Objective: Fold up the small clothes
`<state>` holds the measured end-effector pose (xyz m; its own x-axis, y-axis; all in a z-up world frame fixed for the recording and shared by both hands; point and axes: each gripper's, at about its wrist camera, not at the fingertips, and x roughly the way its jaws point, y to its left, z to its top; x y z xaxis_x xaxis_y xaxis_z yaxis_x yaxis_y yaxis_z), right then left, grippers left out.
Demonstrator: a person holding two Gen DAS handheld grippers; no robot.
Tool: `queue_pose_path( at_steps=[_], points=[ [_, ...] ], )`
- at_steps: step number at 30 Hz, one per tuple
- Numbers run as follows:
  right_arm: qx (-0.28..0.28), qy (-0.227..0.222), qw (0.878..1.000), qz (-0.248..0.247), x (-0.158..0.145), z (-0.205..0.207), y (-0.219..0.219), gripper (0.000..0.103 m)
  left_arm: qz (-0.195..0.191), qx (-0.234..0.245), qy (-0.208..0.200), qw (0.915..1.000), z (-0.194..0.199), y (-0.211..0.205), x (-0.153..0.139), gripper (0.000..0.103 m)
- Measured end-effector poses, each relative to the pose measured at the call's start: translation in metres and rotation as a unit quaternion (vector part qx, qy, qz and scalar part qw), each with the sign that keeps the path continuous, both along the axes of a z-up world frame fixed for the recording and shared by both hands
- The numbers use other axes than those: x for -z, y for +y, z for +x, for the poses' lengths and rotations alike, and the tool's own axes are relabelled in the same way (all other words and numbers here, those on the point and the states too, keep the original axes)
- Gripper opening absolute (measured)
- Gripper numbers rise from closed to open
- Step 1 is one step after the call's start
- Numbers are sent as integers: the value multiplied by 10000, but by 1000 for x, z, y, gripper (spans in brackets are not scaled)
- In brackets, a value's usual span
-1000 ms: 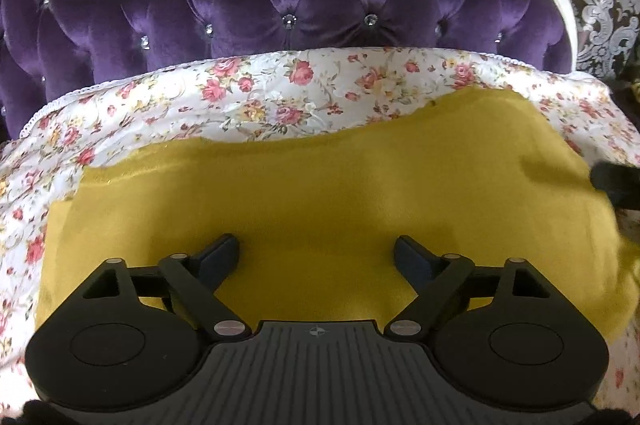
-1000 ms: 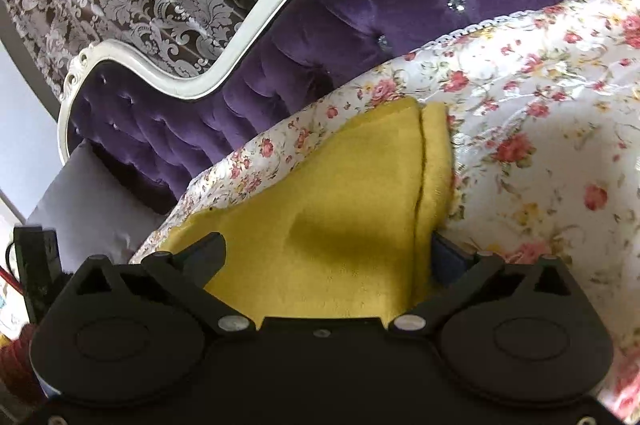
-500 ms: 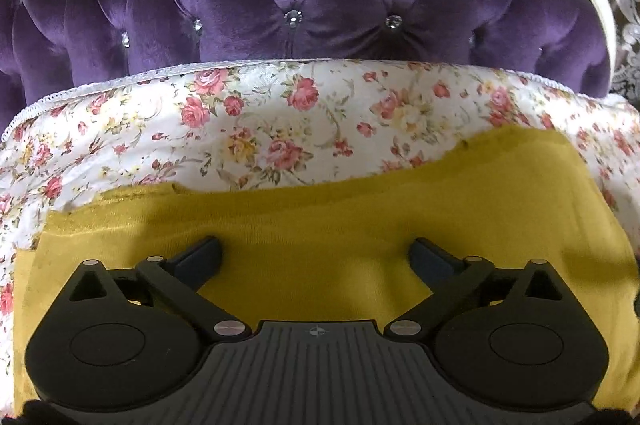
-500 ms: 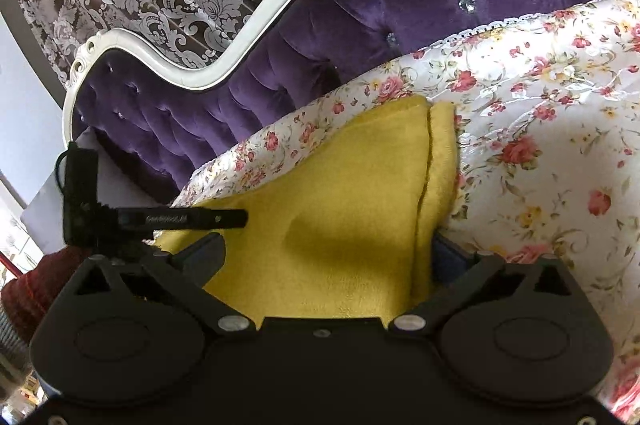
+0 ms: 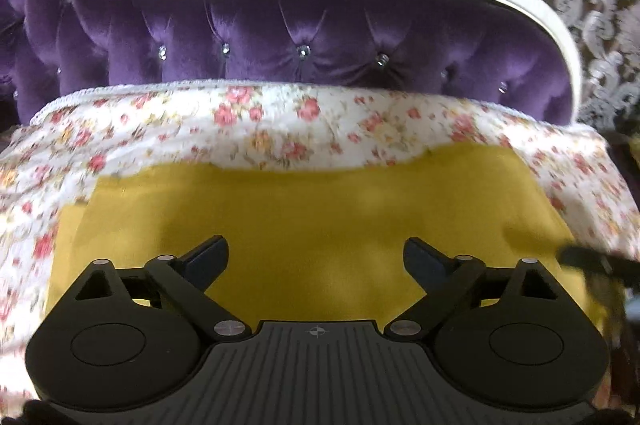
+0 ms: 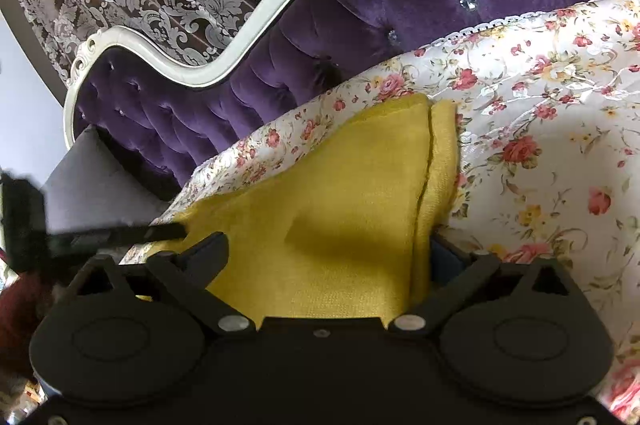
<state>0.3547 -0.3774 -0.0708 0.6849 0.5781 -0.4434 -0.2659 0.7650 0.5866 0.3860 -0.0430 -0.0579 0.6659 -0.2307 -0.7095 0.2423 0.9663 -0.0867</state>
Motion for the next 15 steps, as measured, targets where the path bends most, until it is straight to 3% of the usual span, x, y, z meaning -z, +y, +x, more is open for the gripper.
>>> queue_pose_path(
  at_steps=[6,8,11,15],
  points=[
    [110,230,9996,-140,-5,1,-3,61,186,37,59,9998,-33,3,14,95],
    [151,352,9991,-194,-6,1,-4,42,272,130,202,9993,-36,0,24,96],
    [170,424,9984,-335,-13,1,0,29,665,250,-100,9974,-43,-10,32,97],
    [208,439,9982,-357,-32,0,7,26,352,214,-2,9991,-45,-1,29,96]
  ],
)
